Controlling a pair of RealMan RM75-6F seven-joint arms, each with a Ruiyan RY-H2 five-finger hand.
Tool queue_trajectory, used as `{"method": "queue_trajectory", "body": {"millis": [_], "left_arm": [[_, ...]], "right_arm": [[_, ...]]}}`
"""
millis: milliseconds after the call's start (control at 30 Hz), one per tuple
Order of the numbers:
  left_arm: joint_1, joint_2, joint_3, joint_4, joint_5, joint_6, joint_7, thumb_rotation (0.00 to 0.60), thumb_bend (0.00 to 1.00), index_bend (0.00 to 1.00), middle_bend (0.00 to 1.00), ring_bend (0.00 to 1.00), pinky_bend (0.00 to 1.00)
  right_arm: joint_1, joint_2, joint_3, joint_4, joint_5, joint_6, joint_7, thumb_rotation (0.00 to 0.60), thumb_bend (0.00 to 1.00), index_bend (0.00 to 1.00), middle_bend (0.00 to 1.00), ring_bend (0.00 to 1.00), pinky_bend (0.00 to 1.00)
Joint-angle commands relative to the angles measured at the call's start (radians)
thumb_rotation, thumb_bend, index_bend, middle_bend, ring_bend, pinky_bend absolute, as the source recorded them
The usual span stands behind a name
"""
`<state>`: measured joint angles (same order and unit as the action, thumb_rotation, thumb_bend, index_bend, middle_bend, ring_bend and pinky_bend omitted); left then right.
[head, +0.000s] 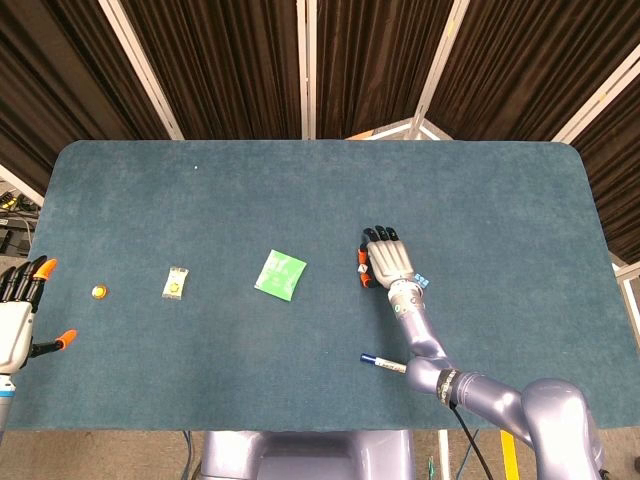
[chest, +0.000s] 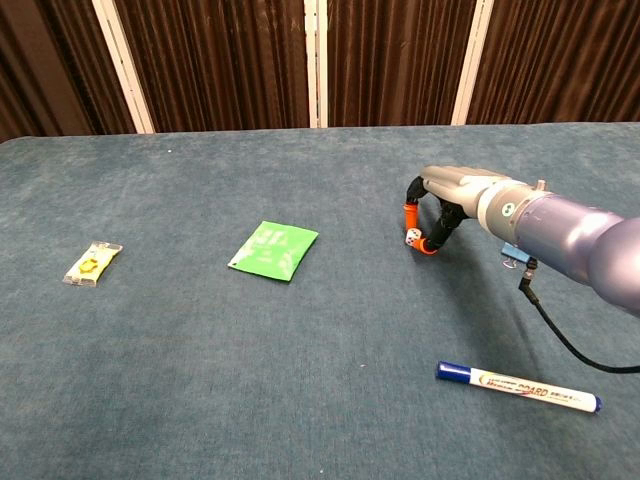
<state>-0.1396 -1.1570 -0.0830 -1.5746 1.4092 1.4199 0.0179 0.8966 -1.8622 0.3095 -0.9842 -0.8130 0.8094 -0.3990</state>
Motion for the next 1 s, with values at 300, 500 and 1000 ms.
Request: {"method": "queue_trajectory", "body": {"millis": [300,500,1000], "left_arm": [[0.001,0.001,-0.002,0.002,-0.001,0.003,-0.006,0.600,0.11,0.00,0.00,0.00,0.00],[0.002,0.002,-0.001,0.004,0.000,0.006,-0.008,0.600,0.11,0.00,0.00,0.00,0.00],[0.006,0.004,0.007,-0.031,0.032,0.034,0.030,0.600,0.11,0.00,0.00,0.00,0.00]], "right_arm": [[-0.009,0.048,0.005,-0.111,-0.044,0.076,-0.025,0.600,0.32,0.57,0.17,0.00,0.00],[-0.051,0.164,-0.001,-0.309,-0.085,0.179,-0.076,0.600,0.32,0.57,0.17,0.00,0.00],[-0.164,0.392,-0.033,-0.661,-0.124,0.329,-0.118,0.600,0.26,0.51,0.13,0.00,0.00]]}}
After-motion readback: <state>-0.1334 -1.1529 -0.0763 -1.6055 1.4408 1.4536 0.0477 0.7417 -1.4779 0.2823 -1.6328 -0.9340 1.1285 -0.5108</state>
